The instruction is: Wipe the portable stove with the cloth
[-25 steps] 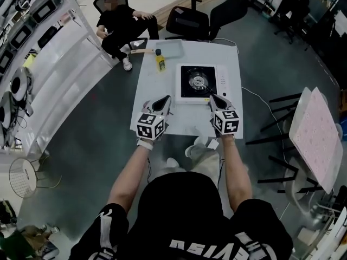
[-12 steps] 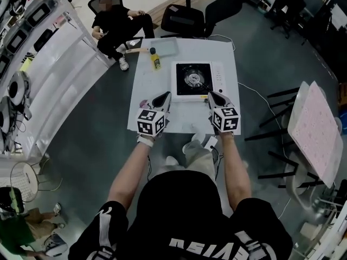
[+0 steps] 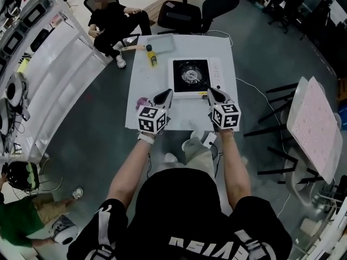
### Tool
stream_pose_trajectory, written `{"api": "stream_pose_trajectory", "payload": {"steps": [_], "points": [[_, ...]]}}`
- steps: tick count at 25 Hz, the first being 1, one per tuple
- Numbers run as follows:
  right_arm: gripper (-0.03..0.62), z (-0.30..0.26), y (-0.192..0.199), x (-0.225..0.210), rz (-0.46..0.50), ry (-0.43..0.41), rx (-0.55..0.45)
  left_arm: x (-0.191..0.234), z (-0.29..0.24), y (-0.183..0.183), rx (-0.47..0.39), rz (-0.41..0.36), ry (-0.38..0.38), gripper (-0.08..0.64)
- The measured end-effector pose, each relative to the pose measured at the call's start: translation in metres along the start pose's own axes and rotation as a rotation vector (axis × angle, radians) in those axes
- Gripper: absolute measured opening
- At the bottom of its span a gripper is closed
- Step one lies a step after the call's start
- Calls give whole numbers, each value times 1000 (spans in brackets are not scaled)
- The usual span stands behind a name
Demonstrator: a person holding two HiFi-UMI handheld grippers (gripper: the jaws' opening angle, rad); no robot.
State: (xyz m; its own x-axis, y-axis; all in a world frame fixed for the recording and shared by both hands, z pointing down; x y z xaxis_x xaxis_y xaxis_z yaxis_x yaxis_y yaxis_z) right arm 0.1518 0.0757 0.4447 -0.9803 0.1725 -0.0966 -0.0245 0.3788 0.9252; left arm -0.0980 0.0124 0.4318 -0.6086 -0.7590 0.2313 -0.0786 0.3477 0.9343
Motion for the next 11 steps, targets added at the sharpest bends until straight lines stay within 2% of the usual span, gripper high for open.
{"api": "stream_pose_trajectory", "payload": {"steps": [11], "points": [[11, 1, 4, -7, -19, 9, -1, -3, -7, -1, 7, -4, 5, 6]]}}
Point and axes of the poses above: the fingertips, and each gripper's own axes: z backward along the fingers, x to its left, y out of its underside, the point moved 9 cm from there along z, backward along the fingers, and after that the axes turned 2 degrees about z, right-handed, at the moved point
